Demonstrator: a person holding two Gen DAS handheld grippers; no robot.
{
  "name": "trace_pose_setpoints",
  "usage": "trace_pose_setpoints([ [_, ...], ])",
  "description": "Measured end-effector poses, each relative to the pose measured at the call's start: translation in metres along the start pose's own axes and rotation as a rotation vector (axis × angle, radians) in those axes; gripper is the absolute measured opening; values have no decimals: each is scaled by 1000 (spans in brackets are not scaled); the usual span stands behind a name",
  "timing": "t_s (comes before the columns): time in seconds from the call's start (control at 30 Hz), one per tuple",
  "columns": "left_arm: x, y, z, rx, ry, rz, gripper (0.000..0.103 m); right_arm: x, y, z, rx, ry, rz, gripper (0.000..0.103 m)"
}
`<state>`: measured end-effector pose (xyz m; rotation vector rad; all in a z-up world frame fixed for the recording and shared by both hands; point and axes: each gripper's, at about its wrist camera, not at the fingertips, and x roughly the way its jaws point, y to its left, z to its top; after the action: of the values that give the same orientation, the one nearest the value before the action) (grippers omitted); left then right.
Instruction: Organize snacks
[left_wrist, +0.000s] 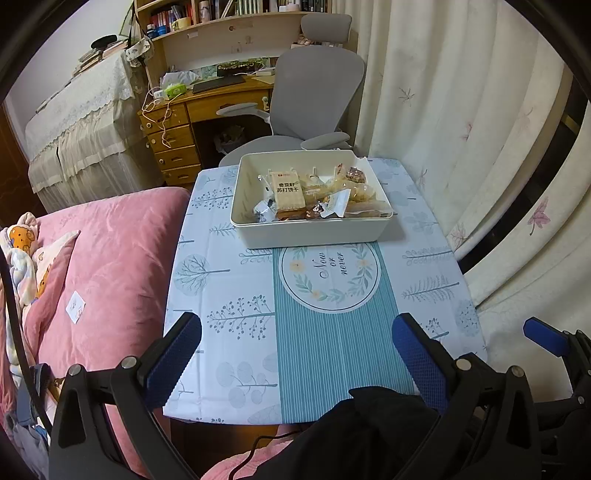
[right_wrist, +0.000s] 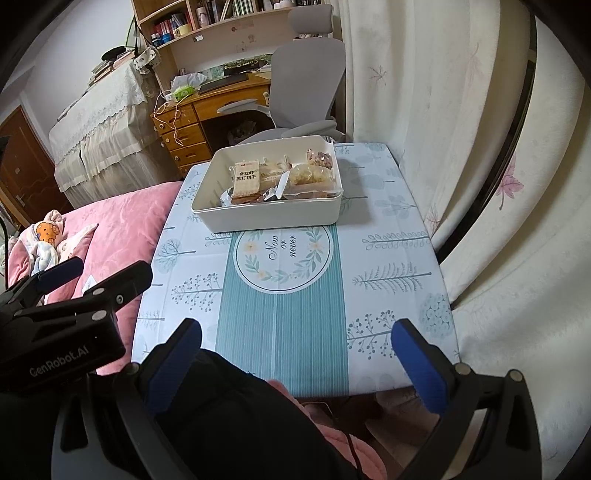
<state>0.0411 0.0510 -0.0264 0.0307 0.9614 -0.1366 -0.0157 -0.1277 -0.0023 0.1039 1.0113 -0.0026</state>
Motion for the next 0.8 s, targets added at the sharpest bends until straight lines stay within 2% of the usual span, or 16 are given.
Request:
trace_pose_setpoints([
  [0.43, 6, 1, 3, -12, 15, 27, 103, 10, 0, -3, -21, 18, 23, 103],
  [0.8, 11, -1, 5, -34, 30, 50, 103, 15, -4, 12, -47, 38, 43, 103],
])
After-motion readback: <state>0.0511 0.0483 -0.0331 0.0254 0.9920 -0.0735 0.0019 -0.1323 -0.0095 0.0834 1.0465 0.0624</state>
